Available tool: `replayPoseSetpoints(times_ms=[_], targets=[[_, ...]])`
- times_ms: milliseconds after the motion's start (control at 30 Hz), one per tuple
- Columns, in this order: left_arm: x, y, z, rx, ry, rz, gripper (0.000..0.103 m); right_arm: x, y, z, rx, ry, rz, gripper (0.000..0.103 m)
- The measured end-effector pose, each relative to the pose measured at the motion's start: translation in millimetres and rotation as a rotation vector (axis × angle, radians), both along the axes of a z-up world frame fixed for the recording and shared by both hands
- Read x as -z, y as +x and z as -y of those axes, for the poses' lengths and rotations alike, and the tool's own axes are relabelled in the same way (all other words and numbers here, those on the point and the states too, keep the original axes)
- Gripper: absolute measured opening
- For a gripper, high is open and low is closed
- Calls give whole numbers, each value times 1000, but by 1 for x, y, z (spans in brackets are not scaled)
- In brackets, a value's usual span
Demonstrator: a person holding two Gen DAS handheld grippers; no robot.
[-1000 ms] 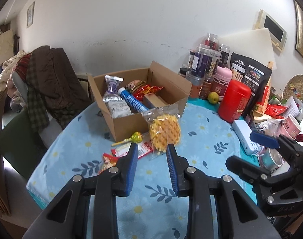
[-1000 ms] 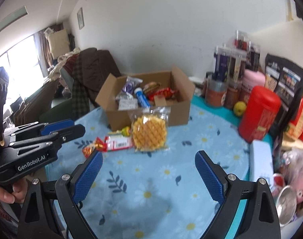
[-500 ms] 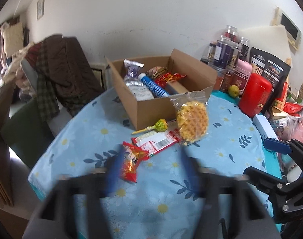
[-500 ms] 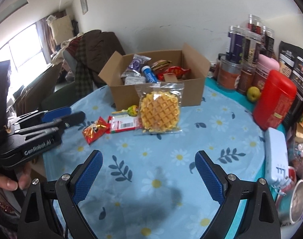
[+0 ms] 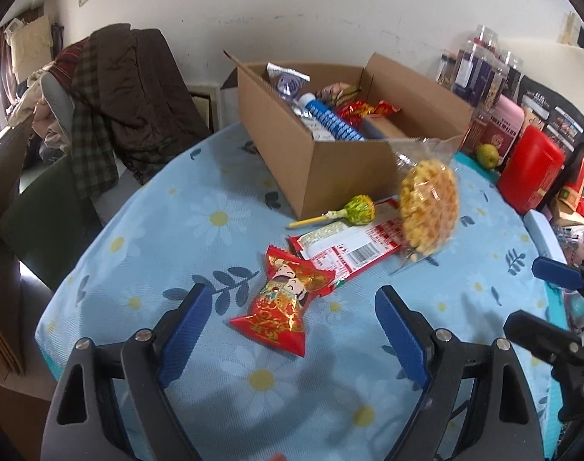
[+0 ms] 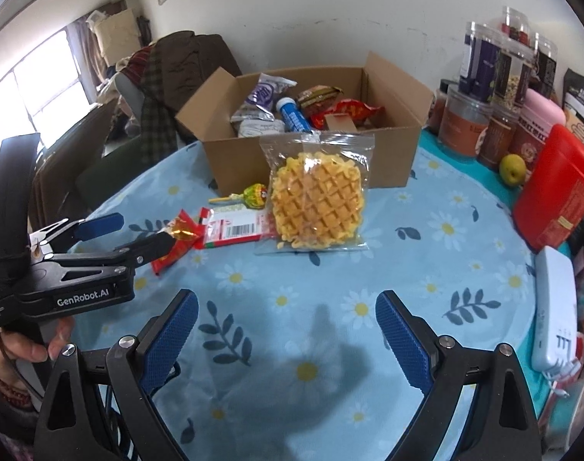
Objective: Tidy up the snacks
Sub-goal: 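Withdraw both tools from the box toward the waffle bag and red candy bag, then grasp the red candy bag with the left tool while the right tool grasps the waffle bag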
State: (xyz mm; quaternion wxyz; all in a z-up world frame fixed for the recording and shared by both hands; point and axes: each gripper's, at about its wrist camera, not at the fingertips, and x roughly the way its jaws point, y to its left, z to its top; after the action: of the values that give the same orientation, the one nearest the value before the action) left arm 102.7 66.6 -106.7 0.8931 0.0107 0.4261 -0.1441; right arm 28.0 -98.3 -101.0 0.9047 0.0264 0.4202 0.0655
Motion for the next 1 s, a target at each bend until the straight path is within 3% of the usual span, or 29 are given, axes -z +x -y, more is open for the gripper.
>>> replayPoseSetpoints(times_ms=[267, 400, 467, 567, 600, 667, 1000], targets=[[20, 17, 2, 19, 40, -51, 88, 16, 24, 7, -3, 33, -11, 95], [27, 23, -1, 16, 17, -91, 84, 22, 38, 8, 0, 33, -7, 95], [30, 26, -3, 6, 21, -98, 63, 24, 45, 10, 5, 29, 2, 95], [34, 30, -6, -7, 27, -103, 39, 25, 56, 13, 30, 24, 26, 95], [34, 31, -7, -5, 26, -99, 36, 25, 59, 14, 38, 23, 33, 96], [31, 32, -8, 7, 14, -98, 35, 26, 68, 15, 45, 15, 38, 103], [15, 37, -6, 9, -43, -72, 34, 38, 100, 7, 37, -84, 66, 103]])
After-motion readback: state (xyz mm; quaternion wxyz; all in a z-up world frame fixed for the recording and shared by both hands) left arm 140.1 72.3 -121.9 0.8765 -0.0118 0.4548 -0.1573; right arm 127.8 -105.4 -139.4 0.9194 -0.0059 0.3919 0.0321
